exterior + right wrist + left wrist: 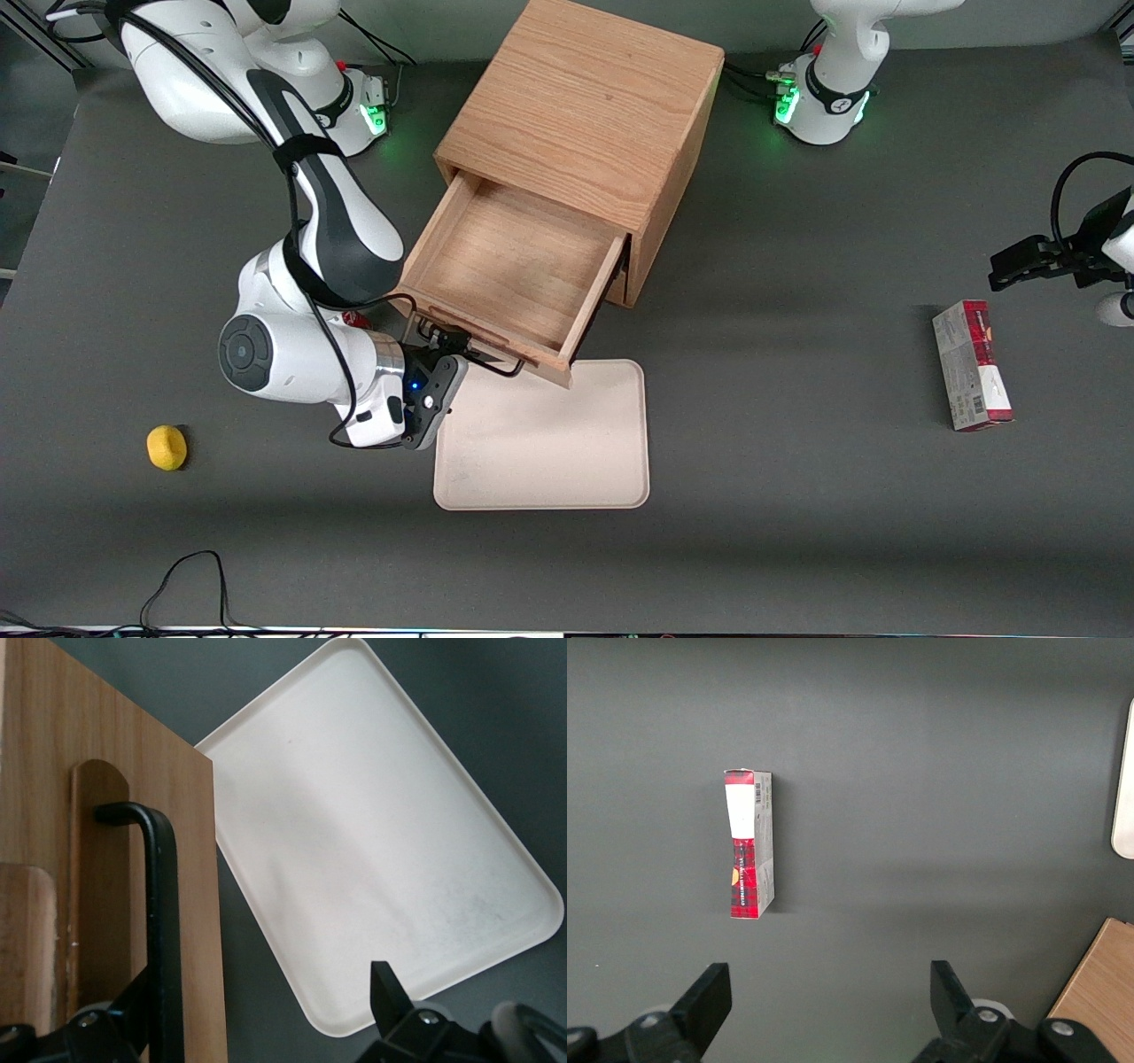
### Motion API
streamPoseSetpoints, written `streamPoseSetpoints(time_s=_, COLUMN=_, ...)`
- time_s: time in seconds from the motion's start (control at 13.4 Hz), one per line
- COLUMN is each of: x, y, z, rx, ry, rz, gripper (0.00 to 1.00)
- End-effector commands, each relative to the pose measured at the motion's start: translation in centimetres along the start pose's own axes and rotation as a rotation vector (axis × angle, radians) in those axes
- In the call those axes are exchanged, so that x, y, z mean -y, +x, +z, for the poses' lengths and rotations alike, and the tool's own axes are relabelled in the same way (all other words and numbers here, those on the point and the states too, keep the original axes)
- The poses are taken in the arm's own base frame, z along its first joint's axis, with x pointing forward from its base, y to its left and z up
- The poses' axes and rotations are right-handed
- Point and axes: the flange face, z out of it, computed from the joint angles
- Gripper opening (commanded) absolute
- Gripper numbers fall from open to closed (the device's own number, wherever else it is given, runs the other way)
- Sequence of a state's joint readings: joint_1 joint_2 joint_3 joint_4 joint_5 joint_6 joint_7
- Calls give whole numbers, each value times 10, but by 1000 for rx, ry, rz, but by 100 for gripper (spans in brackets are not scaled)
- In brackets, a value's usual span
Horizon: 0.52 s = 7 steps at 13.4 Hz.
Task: Open upper drawer
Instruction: 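Pull the handle with the right gripper, sliding the upper drawer out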
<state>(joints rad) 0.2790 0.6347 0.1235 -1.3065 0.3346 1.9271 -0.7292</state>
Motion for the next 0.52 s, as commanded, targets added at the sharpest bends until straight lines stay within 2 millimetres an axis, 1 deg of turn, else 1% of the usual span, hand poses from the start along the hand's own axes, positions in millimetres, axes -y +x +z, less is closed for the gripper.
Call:
streamPoseSetpoints(time_s=0.0, x=-17, y=4, z=-5, rx=-16, ry=-13, rz=-21, gripper=100)
streamPoseSetpoints(time_s=0.3, x=-28, y=7, z=-6, rx=-34, ry=-22, rz=-19, gripper=100)
streamPoseSetpoints(time_s=0.37, x=-34, y=6, z=-12, rx=-45, ry=-29, rz=-13, gripper=100)
streamPoseSetpoints(time_s=0.45, x=-36, y=6, z=-11, rx=-46, ry=-29, rz=-12, gripper=100)
